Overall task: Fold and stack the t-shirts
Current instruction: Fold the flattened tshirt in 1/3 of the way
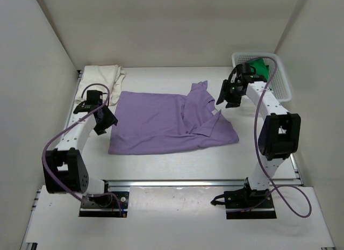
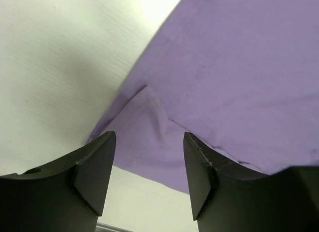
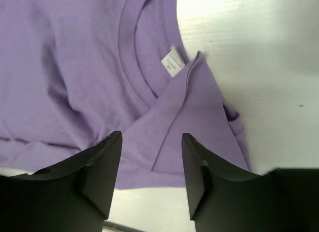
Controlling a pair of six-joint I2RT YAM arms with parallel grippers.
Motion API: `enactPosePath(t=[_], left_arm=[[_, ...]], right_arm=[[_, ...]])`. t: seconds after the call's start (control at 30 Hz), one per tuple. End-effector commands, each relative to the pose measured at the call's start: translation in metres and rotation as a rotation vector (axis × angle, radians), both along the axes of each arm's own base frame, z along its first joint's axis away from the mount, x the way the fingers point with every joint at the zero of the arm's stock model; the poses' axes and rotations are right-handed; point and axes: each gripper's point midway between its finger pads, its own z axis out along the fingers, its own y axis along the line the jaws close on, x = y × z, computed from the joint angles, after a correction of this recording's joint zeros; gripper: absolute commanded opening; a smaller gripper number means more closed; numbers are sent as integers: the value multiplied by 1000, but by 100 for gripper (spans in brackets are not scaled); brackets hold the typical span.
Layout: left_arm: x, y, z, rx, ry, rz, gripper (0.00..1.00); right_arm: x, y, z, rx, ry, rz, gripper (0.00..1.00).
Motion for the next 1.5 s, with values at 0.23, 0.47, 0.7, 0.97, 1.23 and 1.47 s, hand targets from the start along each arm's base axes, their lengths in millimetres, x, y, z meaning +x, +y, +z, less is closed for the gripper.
enactPosePath(t=[0.23,0.47,0.7,0.97,1.23,1.47], left_arm=[[-74,-28,-9,-80,12,-30,34],[-108,-22,-54,-147,113,122,40],[-97,-16,-62,-168,103,171,47],[-110,-6,-81,-160,145,215,46],[-103,-8,-92,-200,122,258,34],[-83,-8,-86,-198,74,240,1]], right_arm=[[-121,-33,25,67,-160,-98,43],[-177,-56,-50,155,-46,-298,35],[-160,-83,-78,237,-36,-423,40],[-136,-79,-99,297,-39,-473,42],[-116,-82,-109,332,-15,-529,35],[-123,-80,-101,354,-14,-544,0]])
